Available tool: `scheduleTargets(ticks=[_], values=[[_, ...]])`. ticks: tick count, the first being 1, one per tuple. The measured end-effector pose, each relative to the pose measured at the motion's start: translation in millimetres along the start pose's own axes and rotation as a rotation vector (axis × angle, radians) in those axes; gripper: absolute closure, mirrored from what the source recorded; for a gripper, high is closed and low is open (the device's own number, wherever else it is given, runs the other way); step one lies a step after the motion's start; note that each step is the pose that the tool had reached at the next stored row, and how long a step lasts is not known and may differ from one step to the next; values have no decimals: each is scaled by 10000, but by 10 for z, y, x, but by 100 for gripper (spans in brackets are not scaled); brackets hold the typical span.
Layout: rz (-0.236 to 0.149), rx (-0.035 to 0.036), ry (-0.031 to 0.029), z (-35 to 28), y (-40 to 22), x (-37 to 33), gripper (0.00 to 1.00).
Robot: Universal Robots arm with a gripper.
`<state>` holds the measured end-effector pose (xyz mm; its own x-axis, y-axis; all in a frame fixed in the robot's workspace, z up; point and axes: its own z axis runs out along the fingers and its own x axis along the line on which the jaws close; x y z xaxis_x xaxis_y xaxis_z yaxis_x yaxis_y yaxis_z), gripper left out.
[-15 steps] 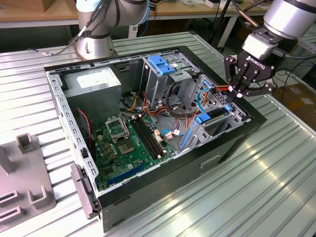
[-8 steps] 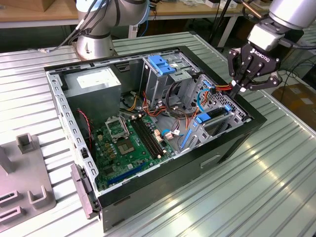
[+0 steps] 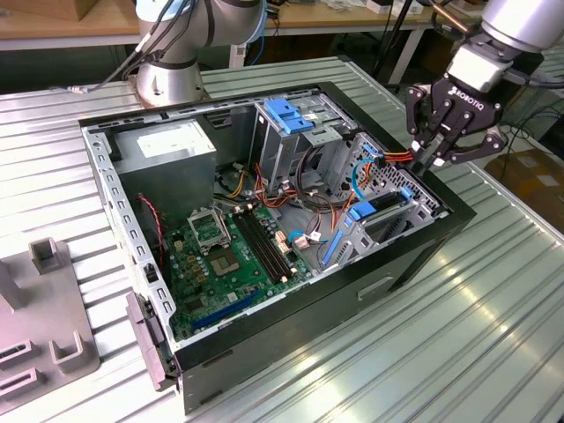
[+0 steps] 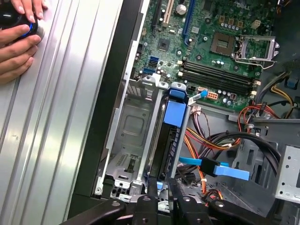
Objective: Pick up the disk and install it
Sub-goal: 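Insert the first disk wire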
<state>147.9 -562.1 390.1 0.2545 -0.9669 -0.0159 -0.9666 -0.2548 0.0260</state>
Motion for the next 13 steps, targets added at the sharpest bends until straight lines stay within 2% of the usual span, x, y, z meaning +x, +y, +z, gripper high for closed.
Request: scheduleTargets(ticks=[3,4,5,7,8,13], values=[[-282,-4,7,0,-24,7,75],[-417,-7,11,-1,-34,9,69],[-551,-9,15,-1,-36,9,69],[-937,-15,25,-1,-39,10,69],[-1327,-21,34,0,-44,12,69],[-1507,-25,40,-2,-103,20,69]])
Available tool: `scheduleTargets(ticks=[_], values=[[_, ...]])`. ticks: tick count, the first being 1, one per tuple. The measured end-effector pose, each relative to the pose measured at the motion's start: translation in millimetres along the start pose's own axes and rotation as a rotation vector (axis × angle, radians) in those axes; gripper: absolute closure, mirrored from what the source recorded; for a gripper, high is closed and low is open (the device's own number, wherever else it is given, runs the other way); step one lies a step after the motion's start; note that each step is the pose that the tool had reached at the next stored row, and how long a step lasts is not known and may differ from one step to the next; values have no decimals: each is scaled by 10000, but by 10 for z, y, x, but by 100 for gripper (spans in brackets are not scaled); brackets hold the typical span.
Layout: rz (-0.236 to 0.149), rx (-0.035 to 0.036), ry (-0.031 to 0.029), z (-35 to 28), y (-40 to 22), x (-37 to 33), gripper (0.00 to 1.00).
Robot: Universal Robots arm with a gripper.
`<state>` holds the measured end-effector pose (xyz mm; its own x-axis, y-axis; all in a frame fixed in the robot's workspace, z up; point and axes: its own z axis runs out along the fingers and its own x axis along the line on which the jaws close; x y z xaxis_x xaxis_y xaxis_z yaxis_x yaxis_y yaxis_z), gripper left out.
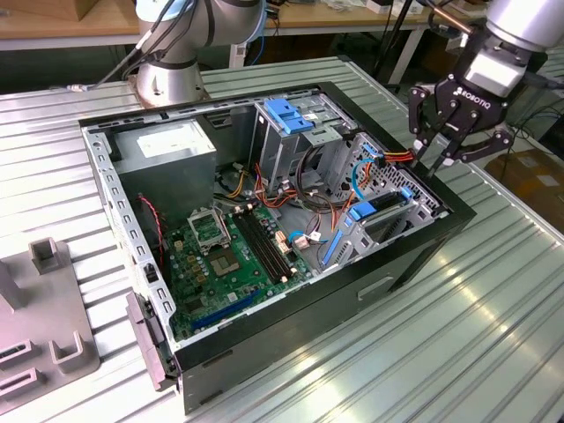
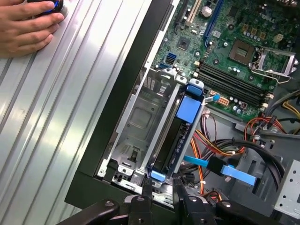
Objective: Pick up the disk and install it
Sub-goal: 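Insert the first disk wire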
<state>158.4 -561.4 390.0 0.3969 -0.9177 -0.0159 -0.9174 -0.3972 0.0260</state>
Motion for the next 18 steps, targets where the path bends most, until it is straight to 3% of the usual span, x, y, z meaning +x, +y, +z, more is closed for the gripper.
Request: scheduleTargets(ticks=[11,14,18], values=[[-182,-2,5,-4,-180,-2,69],[-426,-6,9,1,-198,-15,69],[-1106,-17,28,10,-200,-15,69]])
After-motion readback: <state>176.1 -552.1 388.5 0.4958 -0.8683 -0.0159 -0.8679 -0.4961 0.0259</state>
